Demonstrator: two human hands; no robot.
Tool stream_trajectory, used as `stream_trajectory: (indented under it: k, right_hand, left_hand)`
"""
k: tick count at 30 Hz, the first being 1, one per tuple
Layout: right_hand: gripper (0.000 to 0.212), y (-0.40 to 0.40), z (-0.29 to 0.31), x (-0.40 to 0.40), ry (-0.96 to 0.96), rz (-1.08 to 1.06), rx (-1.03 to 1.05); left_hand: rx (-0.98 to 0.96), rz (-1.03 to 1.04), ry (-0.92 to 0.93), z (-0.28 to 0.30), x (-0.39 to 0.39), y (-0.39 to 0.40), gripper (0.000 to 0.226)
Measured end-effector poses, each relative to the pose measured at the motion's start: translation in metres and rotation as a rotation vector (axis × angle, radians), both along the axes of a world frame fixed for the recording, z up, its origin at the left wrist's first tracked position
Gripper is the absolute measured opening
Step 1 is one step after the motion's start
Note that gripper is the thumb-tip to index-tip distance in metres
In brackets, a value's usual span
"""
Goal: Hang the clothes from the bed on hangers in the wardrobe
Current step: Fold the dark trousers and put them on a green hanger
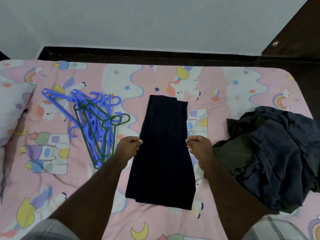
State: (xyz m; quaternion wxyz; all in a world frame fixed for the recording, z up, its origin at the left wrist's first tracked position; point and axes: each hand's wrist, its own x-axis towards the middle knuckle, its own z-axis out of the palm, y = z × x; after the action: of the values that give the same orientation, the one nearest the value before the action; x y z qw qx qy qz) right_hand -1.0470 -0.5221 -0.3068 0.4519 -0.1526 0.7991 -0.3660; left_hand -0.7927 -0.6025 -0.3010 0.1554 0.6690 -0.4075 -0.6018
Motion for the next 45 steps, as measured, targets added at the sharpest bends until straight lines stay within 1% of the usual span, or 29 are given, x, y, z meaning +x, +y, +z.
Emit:
stream_trajectory:
  k: [5,8,12,15,20,23,26,27,30,31,33,37,41,43,45]
  right_hand:
    - [0.009,-0.037,-0.019,-0.005,0.075,0.009,0.017]
    - [0.011,-0.061,-0.032,-0.013,0.101,-0.003,0.018]
    - [0.026,-0.097,-0.051,-0.023,0.176,0.047,0.005]
    - [0.033,-0.121,-0.066,-0.031,0.227,0.124,0.002]
    - [0.049,-0.163,-0.091,-0.042,0.312,0.217,0.005]
    - [0.059,-0.178,-0.105,-0.044,0.302,0.271,0.04]
    - [0.065,-0.184,-0.117,-0.045,0.253,0.269,0.072]
    - [0.065,-0.184,-0.119,-0.045,0.245,0.255,0.071]
    - [0.062,-0.184,-0.12,-0.047,0.209,0.177,0.022]
    - [0.06,-0.183,-0.118,-0.048,0.203,0.149,-0.004]
    - [0.055,-0.185,-0.112,-0.05,0.2,0.115,-0.052]
    - [0.042,-0.199,-0.101,-0.056,0.181,0.078,-0.142]
    - [0.044,-0.216,-0.094,-0.063,0.195,0.051,-0.195]
    - [0.053,-0.22,-0.091,-0.066,0.231,0.104,-0.154]
    - [0.064,-0.217,-0.09,-0.068,0.258,0.209,-0.054]
  left_hand:
    - [-0.044,-0.067,-0.043,-0.021,-0.016,-0.047,0.028]
    - [-0.083,-0.113,-0.062,-0.039,-0.025,-0.077,0.034]
    - [-0.137,-0.165,-0.098,-0.062,-0.045,-0.117,0.043]
    - [-0.171,-0.232,-0.151,-0.076,-0.063,-0.142,0.052]
    - [-0.149,-0.316,-0.182,-0.104,-0.081,-0.172,0.063]
    - [-0.133,-0.317,-0.156,-0.117,-0.088,-0.181,0.067]
    - [-0.134,-0.263,-0.147,-0.125,-0.092,-0.185,0.074]
    - [-0.133,-0.245,-0.145,-0.127,-0.092,-0.186,0.072]
    - [-0.119,-0.219,-0.105,-0.126,-0.095,-0.188,0.04]
    - [-0.126,-0.203,-0.085,-0.125,-0.096,-0.189,0.034]
    - [-0.164,-0.168,-0.055,-0.12,-0.099,-0.193,0.03]
    - [-0.252,-0.13,-0.018,-0.104,-0.107,-0.207,0.027]
    - [-0.315,-0.096,0.022,-0.091,-0.116,-0.226,0.026]
    - [-0.344,-0.124,-0.044,-0.09,-0.12,-0.231,0.033]
    - [-0.322,-0.198,-0.201,-0.095,-0.121,-0.23,0.052]
